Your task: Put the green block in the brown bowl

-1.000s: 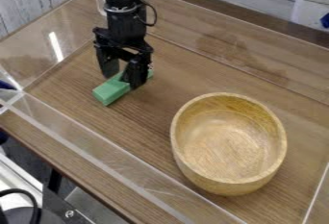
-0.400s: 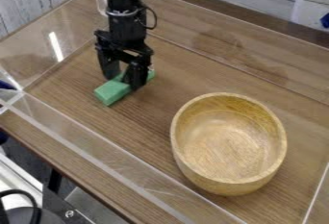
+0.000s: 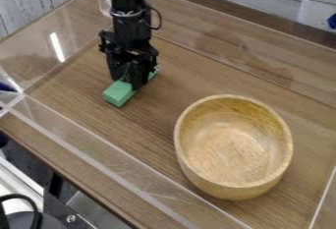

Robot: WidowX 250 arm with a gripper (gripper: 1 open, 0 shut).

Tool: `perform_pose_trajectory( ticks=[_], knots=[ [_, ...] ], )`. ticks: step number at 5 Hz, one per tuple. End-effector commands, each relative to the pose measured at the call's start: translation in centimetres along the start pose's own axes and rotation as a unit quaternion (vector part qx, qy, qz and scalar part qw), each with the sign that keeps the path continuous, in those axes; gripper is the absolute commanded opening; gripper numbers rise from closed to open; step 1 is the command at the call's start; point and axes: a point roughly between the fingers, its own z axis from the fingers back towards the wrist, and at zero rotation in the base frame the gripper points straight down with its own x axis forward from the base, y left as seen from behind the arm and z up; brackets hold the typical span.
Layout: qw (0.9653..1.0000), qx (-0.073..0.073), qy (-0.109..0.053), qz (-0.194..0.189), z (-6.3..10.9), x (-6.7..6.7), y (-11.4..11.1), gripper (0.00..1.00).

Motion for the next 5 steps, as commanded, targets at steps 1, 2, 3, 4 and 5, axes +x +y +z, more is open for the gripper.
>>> perform_pose_trajectory(
  ticks=[1,2,3,4,5],
  knots=[
    [0.9992,0.010,-0.038,-0.002,2.4,1.4,0.5,0.00],
    [0.9986,0.009,-0.052,-0.011,3.4,2.4,0.5,0.00],
    [0.9984,0.009,-0.054,-0.015,3.3,3.2,0.6,0.00],
    [0.9983,0.009,-0.055,-0.018,3.2,3.7,0.7,0.00],
    [0.9981,0.008,-0.058,-0.020,3.1,4.1,0.8,0.00]
  ],
)
